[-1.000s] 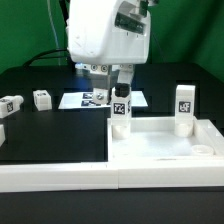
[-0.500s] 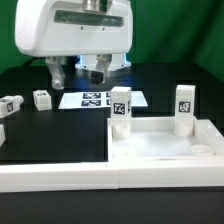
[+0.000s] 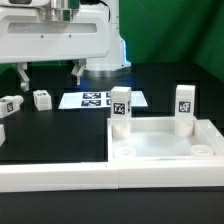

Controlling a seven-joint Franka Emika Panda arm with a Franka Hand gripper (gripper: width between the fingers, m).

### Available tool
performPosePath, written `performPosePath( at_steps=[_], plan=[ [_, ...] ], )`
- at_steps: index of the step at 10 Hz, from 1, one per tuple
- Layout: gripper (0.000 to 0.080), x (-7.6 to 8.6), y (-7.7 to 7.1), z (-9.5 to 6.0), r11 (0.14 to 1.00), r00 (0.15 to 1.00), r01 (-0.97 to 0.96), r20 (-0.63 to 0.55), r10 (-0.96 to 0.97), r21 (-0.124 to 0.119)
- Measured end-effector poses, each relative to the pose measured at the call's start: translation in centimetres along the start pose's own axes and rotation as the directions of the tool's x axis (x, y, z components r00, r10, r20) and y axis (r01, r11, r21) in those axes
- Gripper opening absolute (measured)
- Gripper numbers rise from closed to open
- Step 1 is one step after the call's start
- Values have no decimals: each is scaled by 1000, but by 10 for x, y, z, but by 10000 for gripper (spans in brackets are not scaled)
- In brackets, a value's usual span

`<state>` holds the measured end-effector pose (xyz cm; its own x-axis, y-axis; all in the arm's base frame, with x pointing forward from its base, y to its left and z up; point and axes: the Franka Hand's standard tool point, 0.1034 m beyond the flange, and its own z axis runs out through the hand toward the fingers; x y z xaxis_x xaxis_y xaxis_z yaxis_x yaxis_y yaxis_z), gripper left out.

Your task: Assemble square table

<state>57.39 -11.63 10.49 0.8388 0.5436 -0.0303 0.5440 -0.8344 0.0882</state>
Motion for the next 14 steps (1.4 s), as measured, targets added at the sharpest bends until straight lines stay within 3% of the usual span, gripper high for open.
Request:
performPosePath(
  at_steps=[1, 3, 4, 6, 7, 11, 12, 14],
  plan=[
    [649, 0, -1, 0, 1000, 1000, -2, 4, 2, 2],
    [649, -7, -1, 4, 999, 999, -38, 25, 37, 29],
    [649, -23, -10, 7, 994, 993, -81, 90, 74, 75],
    [649, -64, -36, 23, 975, 959, -177, 245, 141, 133],
    [649, -78, -44, 32, 980, 949, -147, 299, 101, 135],
    [649, -75, -57, 37, 971, 874, -143, 485, 32, 192],
    [649, -86, -57, 47, 970, 854, -151, 520, 31, 191],
    [649, -137, -63, 53, 964, 748, -186, 664, 14, 189]
  ],
)
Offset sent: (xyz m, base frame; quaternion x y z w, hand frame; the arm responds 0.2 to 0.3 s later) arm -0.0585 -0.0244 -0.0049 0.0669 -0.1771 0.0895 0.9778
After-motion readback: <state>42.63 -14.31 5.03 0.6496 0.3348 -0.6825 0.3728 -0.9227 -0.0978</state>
